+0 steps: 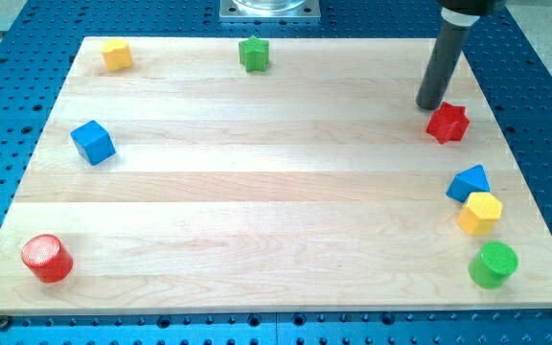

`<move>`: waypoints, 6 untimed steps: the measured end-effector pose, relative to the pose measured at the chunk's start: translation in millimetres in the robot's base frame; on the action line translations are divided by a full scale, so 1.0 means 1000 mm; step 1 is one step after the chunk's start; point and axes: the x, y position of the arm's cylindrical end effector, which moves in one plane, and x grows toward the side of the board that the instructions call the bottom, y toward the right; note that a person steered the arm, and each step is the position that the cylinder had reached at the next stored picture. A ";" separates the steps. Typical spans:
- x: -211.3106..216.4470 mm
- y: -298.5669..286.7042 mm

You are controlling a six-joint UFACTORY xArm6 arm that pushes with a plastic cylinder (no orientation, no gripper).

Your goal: Place the red star above the blue triangle

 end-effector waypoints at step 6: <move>-0.018 0.023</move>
